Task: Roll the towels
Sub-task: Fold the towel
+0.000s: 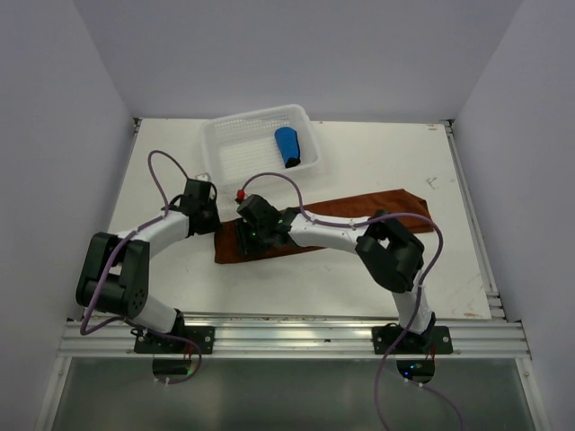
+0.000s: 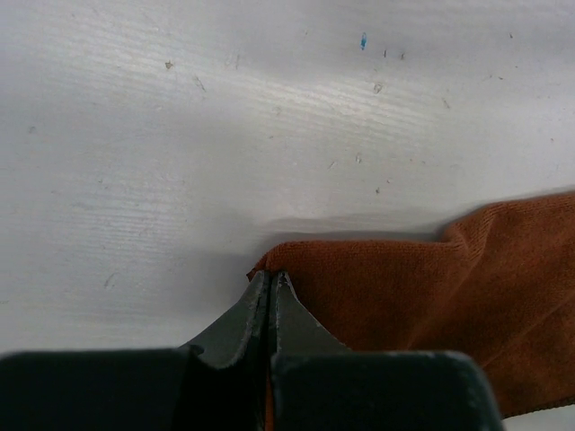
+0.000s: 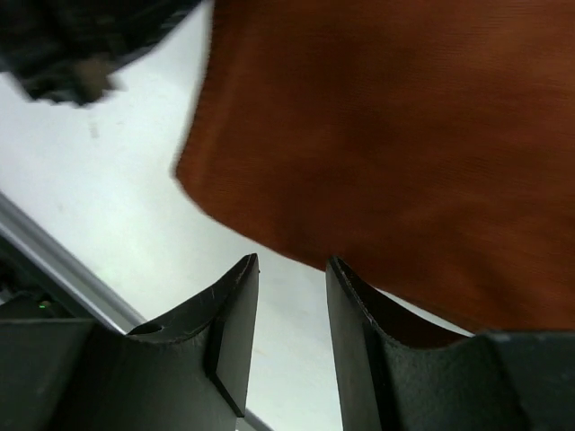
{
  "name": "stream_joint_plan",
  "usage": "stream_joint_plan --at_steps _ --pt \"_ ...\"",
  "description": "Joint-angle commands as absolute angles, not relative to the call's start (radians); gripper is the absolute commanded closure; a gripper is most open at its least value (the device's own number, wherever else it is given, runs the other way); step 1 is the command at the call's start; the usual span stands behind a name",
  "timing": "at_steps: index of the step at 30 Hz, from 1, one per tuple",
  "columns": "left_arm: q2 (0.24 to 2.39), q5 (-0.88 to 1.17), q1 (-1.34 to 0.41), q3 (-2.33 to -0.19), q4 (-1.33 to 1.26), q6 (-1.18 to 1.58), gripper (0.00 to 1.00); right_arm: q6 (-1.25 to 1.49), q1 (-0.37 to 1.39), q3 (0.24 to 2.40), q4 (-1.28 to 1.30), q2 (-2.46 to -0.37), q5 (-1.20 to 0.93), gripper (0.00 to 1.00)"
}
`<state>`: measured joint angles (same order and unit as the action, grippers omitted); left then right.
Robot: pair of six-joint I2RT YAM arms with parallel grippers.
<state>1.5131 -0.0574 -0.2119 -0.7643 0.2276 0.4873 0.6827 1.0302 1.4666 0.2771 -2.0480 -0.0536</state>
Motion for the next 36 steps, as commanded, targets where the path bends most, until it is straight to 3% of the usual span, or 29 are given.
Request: stream_joint_plan --at_steps 1,9,12,18,26,36 --pt "1.476 -0.101 -0.216 -0.756 0.238 0.495 1.00 0.626 0.960 1.398 0.301 -1.881 -0.032 0.60" --pt "1.447 -0.182 -0.216 -0.755 0.293 0.523 1.00 0.474 0.795 1.275 0.373 -1.616 0.141 0.62" --pt "1.444 -0.218 -0.215 -0.776 0.336 0.537 1.00 0.439 0.700 1.224 0.373 -1.582 0.178 0.68" --pt "1.460 -0.250 -0.204 -0.814 0.428 0.529 1.00 0.388 0.523 1.135 0.354 -1.546 0.236 0.69" --pt "1.493 -0.380 -0.183 -0.920 0.607 0.505 1.00 0.413 0.278 1.112 0.316 -1.554 0.117 0.67" --pt "1.568 -0.469 -0.058 -1.060 0.664 0.442 1.00 0.408 0.213 1.086 0.275 -1.600 0.101 0.66"
